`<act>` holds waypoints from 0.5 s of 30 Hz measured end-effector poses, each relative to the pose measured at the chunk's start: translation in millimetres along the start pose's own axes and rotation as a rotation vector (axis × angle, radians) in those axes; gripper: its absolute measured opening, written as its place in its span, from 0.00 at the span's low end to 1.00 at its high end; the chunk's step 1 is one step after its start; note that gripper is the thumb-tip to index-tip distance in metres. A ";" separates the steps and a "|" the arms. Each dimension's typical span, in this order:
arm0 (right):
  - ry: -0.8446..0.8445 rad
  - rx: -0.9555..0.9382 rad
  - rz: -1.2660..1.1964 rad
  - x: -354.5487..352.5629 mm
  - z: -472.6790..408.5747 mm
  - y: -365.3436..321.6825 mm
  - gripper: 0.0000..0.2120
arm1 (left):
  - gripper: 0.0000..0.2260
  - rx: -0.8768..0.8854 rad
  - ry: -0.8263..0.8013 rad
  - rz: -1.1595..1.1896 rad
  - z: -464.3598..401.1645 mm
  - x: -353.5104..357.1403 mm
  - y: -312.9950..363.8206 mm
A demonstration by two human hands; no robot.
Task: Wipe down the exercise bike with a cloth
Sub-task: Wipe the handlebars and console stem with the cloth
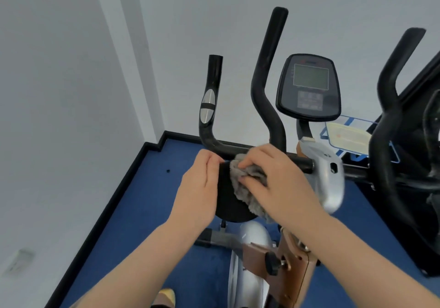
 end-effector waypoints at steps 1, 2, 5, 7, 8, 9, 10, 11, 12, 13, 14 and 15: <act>0.023 0.034 -0.007 -3.6 3.7 1.2 0.07 | 0.13 0.020 0.002 -0.038 1.5 -1.5 0.3; 0.030 0.056 0.009 -4.1 1.3 0.0 0.06 | 0.12 0.034 0.000 -0.064 2.4 -3.0 0.9; 0.010 0.101 0.039 9.8 -17.0 -8.0 0.04 | 0.13 0.064 -0.023 -0.131 0.0 -2.6 2.0; 0.037 0.133 -0.005 14.1 -12.4 -12.2 0.03 | 0.14 0.081 -0.028 -0.152 -0.1 -2.5 3.4; 0.078 0.124 0.002 12.3 -3.5 -12.2 0.03 | 0.15 0.089 -0.031 -0.157 -0.3 -2.9 3.8; 0.113 0.122 0.013 9.8 9.0 -11.5 0.04 | 0.15 0.096 -0.037 -0.165 -0.4 -3.2 3.7; 0.133 0.128 0.023 7.4 20.0 -11.3 0.05 | 0.14 0.101 -0.042 -0.174 -0.3 -3.5 3.6; 0.143 0.130 0.039 7.3 24.9 -11.1 0.06 | 0.14 0.106 -0.042 -0.181 -0.4 -3.9 3.5; 0.155 0.131 0.066 9.6 22.2 -11.4 0.06 | 0.14 0.111 -0.038 -0.185 -0.9 -4.1 3.2; 0.169 0.146 0.088 13.2 15.7 -11.9 0.05 | 0.14 0.111 -0.033 -0.187 -1.5 -3.4 3.0; 0.175 0.175 0.091 16.8 10.2 -12.5 0.04 | 0.14 0.104 -0.026 -0.182 -1.9 -2.4 2.4; 0.183 0.204 0.079 20.0 7.7 -13.0 0.04 | 0.14 0.095 -0.017 -0.171 -1.9 -1.7 1.4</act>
Point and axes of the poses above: each hand's wrist, its own z-axis away from the middle knuckle, its own x-axis out of the palm, y = z × x, the point moved 3 cm from there along -z, towards the middle knuckle, and after that the axes turned 8 degrees about y, right-handed, at the moved point
